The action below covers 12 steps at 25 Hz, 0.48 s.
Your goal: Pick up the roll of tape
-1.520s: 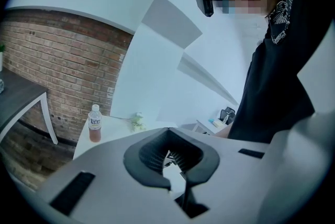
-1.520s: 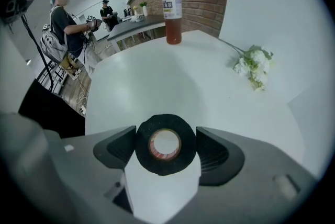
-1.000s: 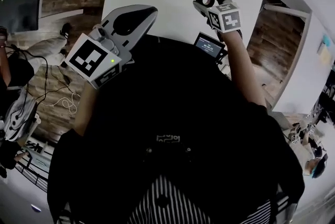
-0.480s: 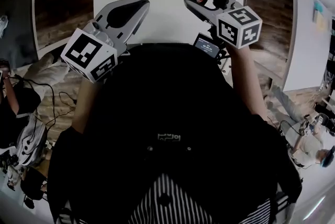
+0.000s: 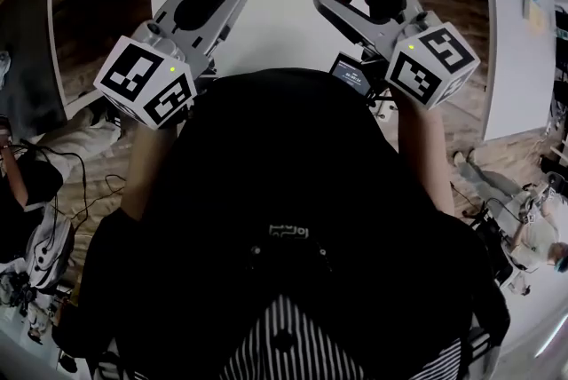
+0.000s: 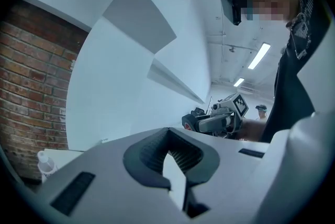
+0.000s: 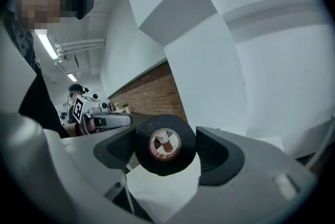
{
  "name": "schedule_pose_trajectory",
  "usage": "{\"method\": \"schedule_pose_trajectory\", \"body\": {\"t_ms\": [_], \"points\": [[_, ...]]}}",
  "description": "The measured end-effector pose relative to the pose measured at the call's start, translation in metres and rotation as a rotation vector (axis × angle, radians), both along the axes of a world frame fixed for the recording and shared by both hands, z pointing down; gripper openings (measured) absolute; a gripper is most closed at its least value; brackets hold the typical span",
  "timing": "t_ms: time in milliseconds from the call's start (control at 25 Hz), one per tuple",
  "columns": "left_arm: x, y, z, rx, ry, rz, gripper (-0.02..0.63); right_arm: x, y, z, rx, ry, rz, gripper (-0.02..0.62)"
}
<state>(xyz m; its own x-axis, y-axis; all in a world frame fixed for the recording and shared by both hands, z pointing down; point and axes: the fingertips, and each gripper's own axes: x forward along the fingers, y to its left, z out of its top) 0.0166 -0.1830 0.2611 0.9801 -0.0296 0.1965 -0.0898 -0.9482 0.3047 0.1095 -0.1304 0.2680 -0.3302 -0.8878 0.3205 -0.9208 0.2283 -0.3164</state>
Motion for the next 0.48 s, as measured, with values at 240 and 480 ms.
{"method": "schedule_pose_trajectory", "body": {"t_ms": [240, 480], "points": [[0.002, 0.001, -0.004, 0.016, 0.007, 0.035, 0.006, 0.017, 0.002, 0.025, -0.059, 0.018, 0.069, 0.353], [0.0, 0.007, -0.002, -0.038, 0.038, 0.061, 0.006, 0.011, 0.001, 0.026, -0.046, 0.021, 0.055, 0.351]]}}
